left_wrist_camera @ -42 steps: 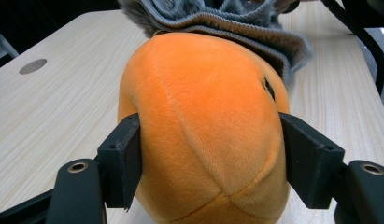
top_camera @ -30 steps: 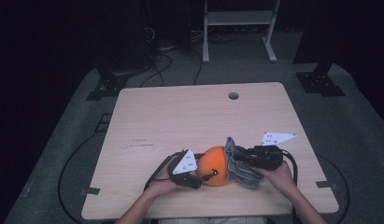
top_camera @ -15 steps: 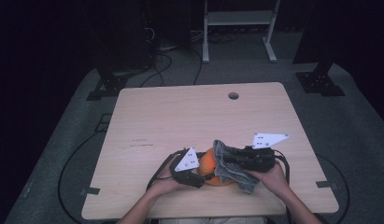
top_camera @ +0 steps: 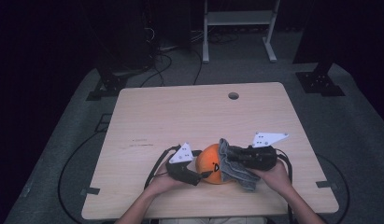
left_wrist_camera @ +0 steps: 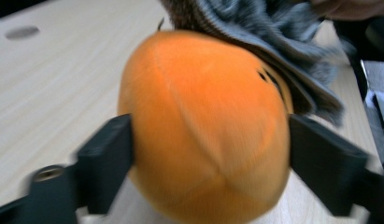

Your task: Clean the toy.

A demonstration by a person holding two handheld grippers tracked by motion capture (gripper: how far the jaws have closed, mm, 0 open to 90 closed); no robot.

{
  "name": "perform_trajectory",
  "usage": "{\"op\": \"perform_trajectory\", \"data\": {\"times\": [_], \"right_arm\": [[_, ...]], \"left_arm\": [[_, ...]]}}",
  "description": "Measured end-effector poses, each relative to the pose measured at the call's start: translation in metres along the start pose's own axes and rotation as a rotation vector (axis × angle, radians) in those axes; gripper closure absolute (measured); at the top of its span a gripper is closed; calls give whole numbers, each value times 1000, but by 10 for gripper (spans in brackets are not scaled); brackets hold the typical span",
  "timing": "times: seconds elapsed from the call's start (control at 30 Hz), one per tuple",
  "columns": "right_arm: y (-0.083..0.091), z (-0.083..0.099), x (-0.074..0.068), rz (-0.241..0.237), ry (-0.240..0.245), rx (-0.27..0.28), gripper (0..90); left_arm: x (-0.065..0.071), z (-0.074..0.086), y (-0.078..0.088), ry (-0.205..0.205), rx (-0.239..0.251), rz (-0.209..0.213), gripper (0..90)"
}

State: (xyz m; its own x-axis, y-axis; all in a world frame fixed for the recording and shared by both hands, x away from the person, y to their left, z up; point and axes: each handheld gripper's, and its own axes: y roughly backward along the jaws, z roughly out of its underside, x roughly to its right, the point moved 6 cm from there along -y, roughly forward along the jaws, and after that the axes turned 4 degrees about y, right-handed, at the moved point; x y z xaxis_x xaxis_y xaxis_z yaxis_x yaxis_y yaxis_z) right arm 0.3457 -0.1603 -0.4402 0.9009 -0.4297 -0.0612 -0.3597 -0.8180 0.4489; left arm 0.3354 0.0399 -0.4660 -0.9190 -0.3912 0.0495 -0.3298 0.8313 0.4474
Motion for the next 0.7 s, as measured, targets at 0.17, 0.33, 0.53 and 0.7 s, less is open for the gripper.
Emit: {"op": "perform_trajectory", "data": {"times": [0.17,0.33,0.53,0.7], "right_arm": [[4,-14,-17,-51,27,62,768],[-8,-26,-25,-55,89,28,769],[1,-18,-10,-14,34,30,770],[-5,-28,-33,-99,81,72,769]], "left_arm": [[6,-7,-3,-62,19,-23,348],[14,-9,-5,-111,7,-29,327],[11,-10,-8,-93,17,-34,323],[13,-11,-9,-113,14,-41,329]]}}
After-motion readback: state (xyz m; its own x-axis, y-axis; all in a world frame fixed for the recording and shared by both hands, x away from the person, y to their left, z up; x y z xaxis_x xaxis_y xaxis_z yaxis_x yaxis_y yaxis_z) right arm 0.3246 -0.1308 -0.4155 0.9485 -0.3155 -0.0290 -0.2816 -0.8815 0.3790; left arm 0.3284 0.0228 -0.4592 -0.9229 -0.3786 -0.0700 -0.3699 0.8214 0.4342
